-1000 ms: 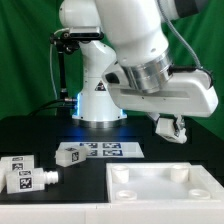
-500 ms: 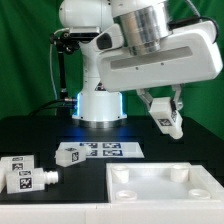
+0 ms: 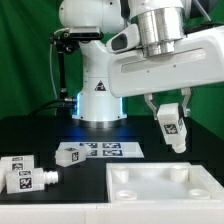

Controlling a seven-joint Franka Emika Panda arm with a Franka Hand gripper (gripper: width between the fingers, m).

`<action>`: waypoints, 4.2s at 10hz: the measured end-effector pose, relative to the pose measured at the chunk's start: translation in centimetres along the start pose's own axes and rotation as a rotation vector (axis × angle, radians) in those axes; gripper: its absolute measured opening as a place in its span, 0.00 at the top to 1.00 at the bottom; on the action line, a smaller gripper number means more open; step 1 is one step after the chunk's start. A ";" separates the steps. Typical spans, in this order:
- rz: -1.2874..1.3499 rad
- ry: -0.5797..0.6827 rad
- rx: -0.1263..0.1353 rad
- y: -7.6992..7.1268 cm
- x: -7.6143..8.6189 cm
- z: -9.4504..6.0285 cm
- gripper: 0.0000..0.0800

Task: Assemble one leg

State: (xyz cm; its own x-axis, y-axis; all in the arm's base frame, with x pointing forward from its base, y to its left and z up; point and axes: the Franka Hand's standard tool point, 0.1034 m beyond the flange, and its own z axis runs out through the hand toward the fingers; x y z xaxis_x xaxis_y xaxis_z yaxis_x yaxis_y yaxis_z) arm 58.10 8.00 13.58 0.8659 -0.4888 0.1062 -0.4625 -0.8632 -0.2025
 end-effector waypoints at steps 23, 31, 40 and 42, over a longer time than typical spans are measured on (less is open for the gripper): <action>-0.580 0.291 0.010 -3.8 2.2 5.3 0.64; -0.585 0.291 0.007 -3.6 1.8 6.5 0.64; -0.590 0.283 0.003 -3.7 2.1 6.7 0.21; -0.580 0.199 -0.017 -4.3 3.0 6.2 0.19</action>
Offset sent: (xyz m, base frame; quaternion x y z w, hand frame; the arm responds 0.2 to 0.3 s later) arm 0.0000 0.0000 0.0000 0.0000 0.1938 0.0000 0.9810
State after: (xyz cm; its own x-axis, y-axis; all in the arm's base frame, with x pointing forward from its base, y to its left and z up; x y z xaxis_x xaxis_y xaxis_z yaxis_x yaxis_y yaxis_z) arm 63.89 11.03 8.75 0.9261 0.0482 0.3741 0.0687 -0.9968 -0.0417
